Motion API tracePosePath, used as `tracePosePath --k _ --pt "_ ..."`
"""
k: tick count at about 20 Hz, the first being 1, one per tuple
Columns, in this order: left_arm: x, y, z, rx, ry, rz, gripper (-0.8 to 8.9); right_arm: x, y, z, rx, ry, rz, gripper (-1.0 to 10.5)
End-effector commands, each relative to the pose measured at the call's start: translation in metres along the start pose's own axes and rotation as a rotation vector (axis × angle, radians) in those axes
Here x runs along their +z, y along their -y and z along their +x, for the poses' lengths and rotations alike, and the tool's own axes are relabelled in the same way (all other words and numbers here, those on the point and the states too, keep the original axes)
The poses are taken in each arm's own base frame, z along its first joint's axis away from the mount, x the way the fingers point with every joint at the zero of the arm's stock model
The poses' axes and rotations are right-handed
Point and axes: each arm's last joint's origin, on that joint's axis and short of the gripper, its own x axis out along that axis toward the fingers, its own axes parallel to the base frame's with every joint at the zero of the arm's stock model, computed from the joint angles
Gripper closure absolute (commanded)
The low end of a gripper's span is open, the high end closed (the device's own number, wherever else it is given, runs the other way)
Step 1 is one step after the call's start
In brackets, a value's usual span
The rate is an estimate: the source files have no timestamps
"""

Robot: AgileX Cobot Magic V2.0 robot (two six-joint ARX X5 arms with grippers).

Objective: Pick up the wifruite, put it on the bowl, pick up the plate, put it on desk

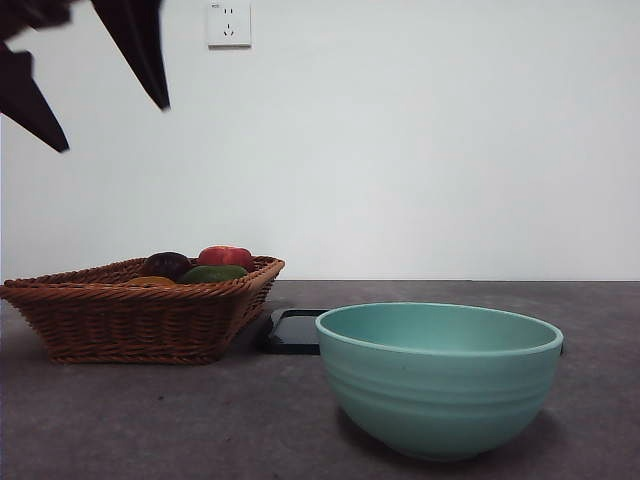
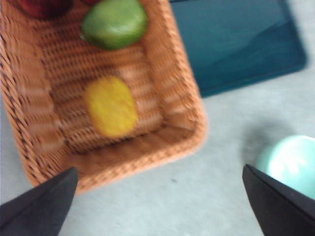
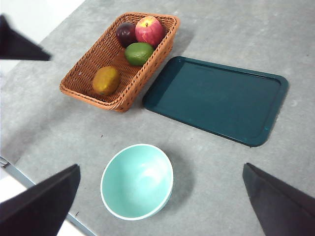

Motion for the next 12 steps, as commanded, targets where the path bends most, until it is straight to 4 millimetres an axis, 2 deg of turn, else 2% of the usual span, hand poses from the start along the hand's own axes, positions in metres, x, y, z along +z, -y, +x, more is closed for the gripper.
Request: tracePosePath --k 1,7,12 --pt "0.018 0.001 0.022 0.046 -0.070 0.009 2.28 0.001 -0.003 -0.007 0.001 0.013 -0.016 2.8" --pt "0.041 -0.008 0.087 0.142 -0.203 -0.004 2.28 -0.005 -0.005 -0.012 0.000 0.005 -0.012 2.8" --pt "0.046 -0.018 0.134 0.220 -0.233 -0.006 2.28 -0.005 -0.005 -0.012 0.000 0.005 -0.013 2.8"
